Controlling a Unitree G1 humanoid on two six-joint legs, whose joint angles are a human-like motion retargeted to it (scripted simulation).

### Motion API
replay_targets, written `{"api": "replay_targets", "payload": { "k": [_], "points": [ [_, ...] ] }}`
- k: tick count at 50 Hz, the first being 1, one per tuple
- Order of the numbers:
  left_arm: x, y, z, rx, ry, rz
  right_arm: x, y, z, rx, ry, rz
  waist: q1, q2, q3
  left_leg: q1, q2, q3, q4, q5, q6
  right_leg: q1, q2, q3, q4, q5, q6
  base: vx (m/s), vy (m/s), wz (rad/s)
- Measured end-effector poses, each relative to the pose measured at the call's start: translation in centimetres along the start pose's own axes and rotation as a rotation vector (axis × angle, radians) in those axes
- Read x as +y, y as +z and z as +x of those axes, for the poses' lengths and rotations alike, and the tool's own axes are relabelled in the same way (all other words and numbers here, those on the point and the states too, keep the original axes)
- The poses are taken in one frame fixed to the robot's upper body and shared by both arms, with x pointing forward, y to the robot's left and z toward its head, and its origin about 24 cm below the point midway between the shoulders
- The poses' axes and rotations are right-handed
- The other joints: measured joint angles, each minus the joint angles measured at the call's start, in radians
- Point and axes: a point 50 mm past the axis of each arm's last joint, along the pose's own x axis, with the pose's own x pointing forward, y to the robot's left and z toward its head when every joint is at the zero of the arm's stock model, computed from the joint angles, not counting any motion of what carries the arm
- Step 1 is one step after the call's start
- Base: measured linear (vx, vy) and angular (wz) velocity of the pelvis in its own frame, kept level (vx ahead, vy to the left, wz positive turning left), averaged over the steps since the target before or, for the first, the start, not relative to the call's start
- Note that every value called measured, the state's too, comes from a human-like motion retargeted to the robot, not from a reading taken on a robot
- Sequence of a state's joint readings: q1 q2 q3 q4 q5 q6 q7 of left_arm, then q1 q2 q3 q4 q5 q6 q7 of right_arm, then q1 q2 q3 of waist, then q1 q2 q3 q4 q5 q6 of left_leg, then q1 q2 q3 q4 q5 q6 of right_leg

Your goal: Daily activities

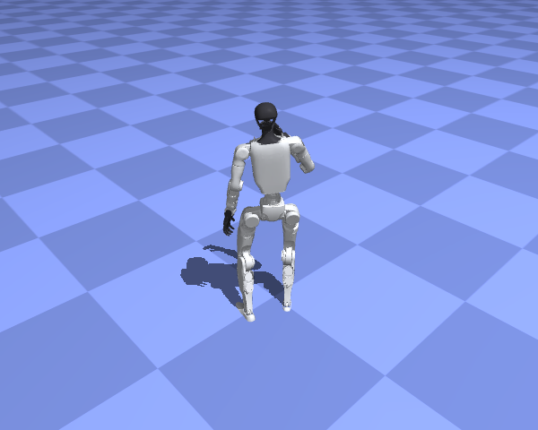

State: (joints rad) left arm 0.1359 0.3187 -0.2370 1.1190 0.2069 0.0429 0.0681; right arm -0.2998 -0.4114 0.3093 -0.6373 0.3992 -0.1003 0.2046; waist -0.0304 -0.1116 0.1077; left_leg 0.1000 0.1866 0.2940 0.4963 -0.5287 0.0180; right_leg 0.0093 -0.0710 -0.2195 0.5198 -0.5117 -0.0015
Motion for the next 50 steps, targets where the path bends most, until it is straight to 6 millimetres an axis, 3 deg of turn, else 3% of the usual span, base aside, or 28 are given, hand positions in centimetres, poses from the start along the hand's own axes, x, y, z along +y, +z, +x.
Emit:
{"api": "replay_targets", "payload": {
  "k": [6,9,15,17,26,32,35,37,40,47,50],
  "points": [
    [-0.2,1.4,0.2,-0.061,-0.005,0.059,0.2,-0.3,0.0,0.028,-0.010,-0.047,0.005,0.040,-0.013,-0.135,0.065,-0.027,0.189,-0.086,-0.006,-0.078,0.034,-0.001,0.051,-0.022,0.004,-0.01,0.00,-0.07],
    [-0.3,2.0,0.2,-0.092,-0.005,0.089,0.3,-0.9,-0.2,0.053,-0.024,-0.068,0.007,0.069,-0.094,-0.224,0.086,-0.028,0.175,-0.077,-0.004,-0.140,0.073,0.001,-0.037,0.024,0.000,0.02,-0.01,-0.27],
    [-0.9,3.8,0.0,-0.172,-0.001,0.109,0.9,-1.7,-0.5,0.083,-0.027,-0.057,0.005,0.078,-0.099,-0.248,0.114,-0.015,0.233,-0.094,-0.011,-0.177,0.084,0.021,0.008,0.003,0.007,-0.02,-0.03,-0.30],
    [-0.4,4.9,0.1,-0.206,0.012,0.112,1.1,-1.9,-0.2,0.078,-0.024,-0.058,-0.004,0.065,-0.133,-0.239,0.077,0.004,0.137,-0.056,0.000,-0.188,0.077,0.032,-0.055,0.024,0.008,0.05,-0.05,-0.23],
    [0.5,7.2,-0.1,-0.292,0.069,0.117,1.2,-3.0,-1.2,0.130,-0.077,-0.083,-0.021,0.061,-0.121,-0.254,0.136,0.020,0.261,-0.074,0.003,-0.214,0.109,0.070,0.028,-0.031,-0.004,0.01,-0.09,-0.33],
    [1.3,7.6,-0.4,-0.320,0.158,0.066,-0.1,-1.5,-1.0,0.044,-0.194,-0.218,0.010,0.069,-0.097,-0.322,0.238,0.002,0.461,-0.007,0.032,-0.190,0.174,0.102,0.048,-0.058,-0.038,0.08,-0.14,-0.41],
    [1.3,6.8,-0.5,-0.301,0.202,0.035,-1.0,-0.4,-0.6,-0.024,-0.277,-0.341,0.068,0.090,-0.057,-0.428,0.231,-0.144,0.649,-0.103,0.082,-0.167,0.244,0.149,0.069,-0.070,-0.062,0.13,-0.12,-0.95],
    [1.1,5.8,-0.6,-0.277,0.220,0.030,-2.0,0.4,-0.3,-0.072,-0.349,-0.465,0.106,0.109,-0.033,-0.506,0.218,-0.203,0.775,-0.111,0.105,-0.148,0.286,0.171,0.070,-0.079,-0.073,0.22,-0.10,-0.66],
    [0.9,3.6,-0.9,-0.227,0.239,0.047,-3.8,1.8,0.2,-0.157,-0.502,-0.688,0.167,0.120,-0.021,-0.643,0.123,-0.267,0.847,-0.115,0.116,-0.115,0.322,0.211,0.009,-0.060,-0.079,0.31,-0.07,-0.44],
    [1.1,-6.5,-3.1,0.007,0.298,0.045,-6.7,4.5,0.4,-0.328,-0.795,-1.013,0.226,0.064,-0.027,-0.761,-0.180,-0.239,0.452,-0.045,0.077,-0.089,0.246,0.285,0.068,-0.120,-0.054,0.45,0.00,-0.17],
    [1.2,-9.8,-4.4,0.094,0.327,0.029,-7.0,5.0,0.1,-0.357,-0.853,-1.086,0.222,0.048,-0.032,-0.756,-0.245,-0.229,0.413,-0.011,0.085,-0.094,0.220,0.320,0.189,-0.176,-0.035,0.47,0.05,-0.19]
  ]
}}
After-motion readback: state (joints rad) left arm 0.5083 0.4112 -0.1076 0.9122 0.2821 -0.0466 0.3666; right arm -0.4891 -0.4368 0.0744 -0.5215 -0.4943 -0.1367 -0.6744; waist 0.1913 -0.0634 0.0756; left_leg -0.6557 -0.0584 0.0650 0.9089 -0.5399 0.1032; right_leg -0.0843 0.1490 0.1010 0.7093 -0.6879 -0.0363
